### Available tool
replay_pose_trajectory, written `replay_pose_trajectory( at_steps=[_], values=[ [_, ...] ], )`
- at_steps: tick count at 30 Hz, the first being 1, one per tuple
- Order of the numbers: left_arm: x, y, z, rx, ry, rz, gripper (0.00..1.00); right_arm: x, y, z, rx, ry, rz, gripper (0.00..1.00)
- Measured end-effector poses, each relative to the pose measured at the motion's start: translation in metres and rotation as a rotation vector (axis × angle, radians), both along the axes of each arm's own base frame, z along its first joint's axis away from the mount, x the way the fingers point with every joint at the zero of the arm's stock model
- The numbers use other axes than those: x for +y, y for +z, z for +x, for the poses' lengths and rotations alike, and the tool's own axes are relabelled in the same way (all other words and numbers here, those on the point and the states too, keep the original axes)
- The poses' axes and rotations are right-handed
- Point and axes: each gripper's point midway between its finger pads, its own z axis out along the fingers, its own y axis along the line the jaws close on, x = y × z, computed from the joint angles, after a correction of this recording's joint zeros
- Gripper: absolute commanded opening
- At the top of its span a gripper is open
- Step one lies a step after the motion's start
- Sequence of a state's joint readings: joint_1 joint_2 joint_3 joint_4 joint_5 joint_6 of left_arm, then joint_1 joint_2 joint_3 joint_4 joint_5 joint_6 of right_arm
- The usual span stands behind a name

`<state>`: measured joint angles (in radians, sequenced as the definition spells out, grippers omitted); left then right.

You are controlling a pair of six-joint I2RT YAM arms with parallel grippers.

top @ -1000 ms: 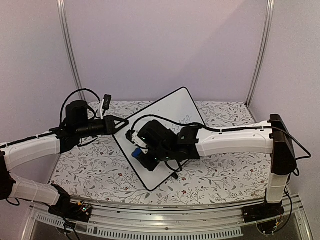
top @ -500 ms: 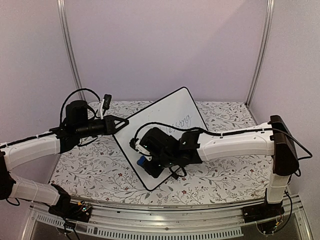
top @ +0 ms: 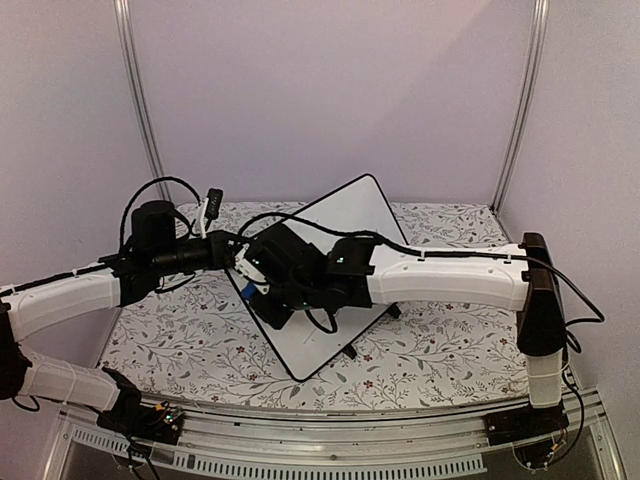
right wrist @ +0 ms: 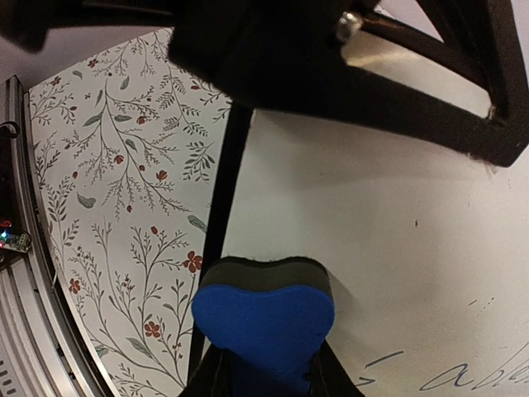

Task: Erase the whiteboard
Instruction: Erase the whiteboard on the whiteboard stand.

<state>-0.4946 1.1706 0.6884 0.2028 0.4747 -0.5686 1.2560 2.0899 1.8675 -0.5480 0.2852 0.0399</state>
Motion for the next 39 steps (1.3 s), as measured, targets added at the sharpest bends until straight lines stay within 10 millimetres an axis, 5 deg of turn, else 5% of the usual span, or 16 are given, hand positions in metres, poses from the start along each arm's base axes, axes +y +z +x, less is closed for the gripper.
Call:
replay_pose_trajectory(
  at_steps=[10, 24, 34, 39],
  values=[
    [0.0, 0.0, 0.0, 0.001, 0.001, 0.001, 0.0, -0.006, -0.004, 0.003, -0.016, -0.012, 0.016, 0.0],
    [0.0, 0.0, 0.0, 0.002, 0.001, 0.001, 0.0, -0.073, -0.056, 0.003, 0.057, -0.11, -0.016, 0.0],
    [0.0, 0.0, 0.0, 0.0, 0.002, 0.001, 0.0, -0.073, -0.053, 0.005, 0.08, -0.098, -0.029, 0.0],
    [0.002, 0.0, 0.002, -0.003, 0.016, 0.002, 0.0, -0.069, -0.037, 0.024, 0.076, -0.09, -0.036, 0.0]
  ],
)
